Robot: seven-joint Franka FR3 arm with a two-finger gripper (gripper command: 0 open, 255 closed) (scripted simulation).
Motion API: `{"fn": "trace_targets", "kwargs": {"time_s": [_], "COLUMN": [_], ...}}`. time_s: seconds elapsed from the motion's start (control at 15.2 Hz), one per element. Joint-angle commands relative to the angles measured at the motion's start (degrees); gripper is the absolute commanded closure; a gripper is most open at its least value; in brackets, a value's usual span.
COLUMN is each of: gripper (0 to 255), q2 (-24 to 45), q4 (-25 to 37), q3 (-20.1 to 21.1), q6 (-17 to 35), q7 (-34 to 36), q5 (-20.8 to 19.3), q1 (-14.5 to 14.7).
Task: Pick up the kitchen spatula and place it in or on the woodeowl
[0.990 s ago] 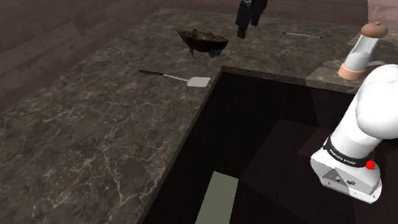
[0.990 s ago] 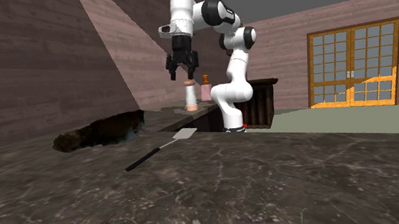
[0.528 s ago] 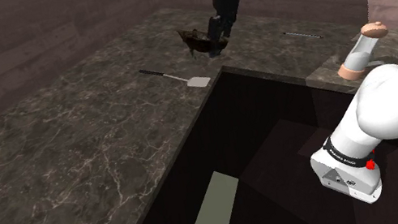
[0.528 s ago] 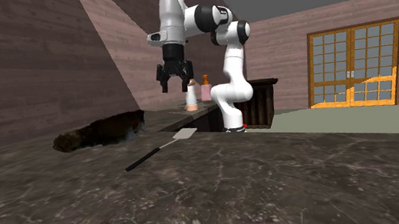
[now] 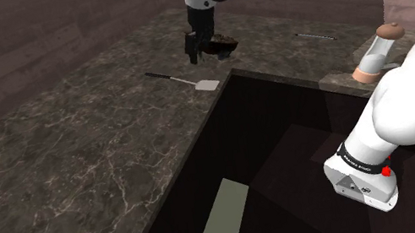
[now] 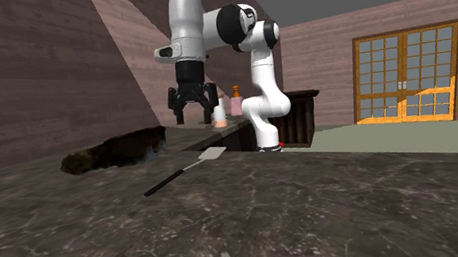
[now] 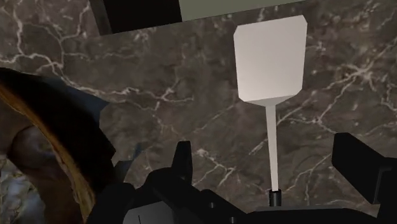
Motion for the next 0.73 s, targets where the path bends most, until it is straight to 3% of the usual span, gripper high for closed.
{"fn": "trace_targets", "kwargs": {"time_s": [0.0,0.33,0.66], "gripper": [0,0,0], "q2": [4.35,15.21,16.44], "q4": [3.47,13.53,11.31], "q3": [0.49,1.65,1.58], "q6": [0.52,0.38,3.81], "q7": [-0.14,-0.14,0.04], "q5": [-0.33,-1.54,-1.82], "q1": [0.44,1.99,2.05]}}
